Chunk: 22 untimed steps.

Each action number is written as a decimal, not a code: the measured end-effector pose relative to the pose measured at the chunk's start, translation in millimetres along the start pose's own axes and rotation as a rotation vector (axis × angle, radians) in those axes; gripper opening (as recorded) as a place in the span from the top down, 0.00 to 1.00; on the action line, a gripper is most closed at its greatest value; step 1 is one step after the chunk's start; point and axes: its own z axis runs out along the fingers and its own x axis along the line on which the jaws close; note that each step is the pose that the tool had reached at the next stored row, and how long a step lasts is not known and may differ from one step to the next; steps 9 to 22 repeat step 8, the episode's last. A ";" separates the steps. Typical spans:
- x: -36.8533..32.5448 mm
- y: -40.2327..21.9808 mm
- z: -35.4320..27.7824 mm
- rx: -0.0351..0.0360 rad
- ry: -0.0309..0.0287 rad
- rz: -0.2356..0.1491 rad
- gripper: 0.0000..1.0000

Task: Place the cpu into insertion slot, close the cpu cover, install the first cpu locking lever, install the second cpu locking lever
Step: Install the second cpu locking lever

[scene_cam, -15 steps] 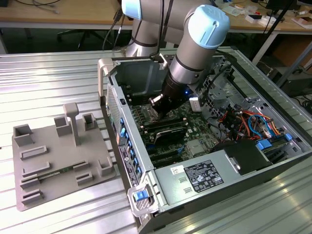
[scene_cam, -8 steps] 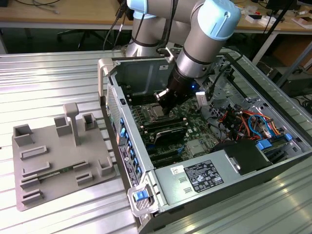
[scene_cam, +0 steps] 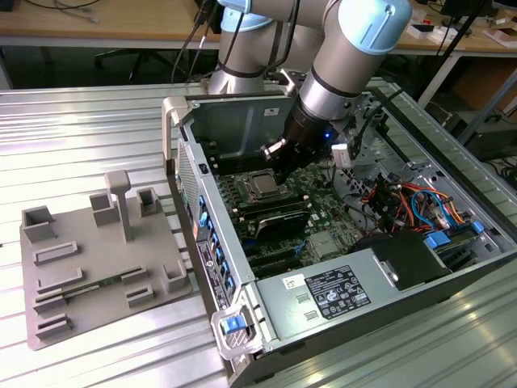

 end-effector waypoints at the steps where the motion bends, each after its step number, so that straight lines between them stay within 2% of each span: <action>1: -0.4 0.1 -1.4 0.0001 0.0009 0.000 0.89; 22: -0.7 0.1 -1.8 -0.0001 0.0012 0.000 0.89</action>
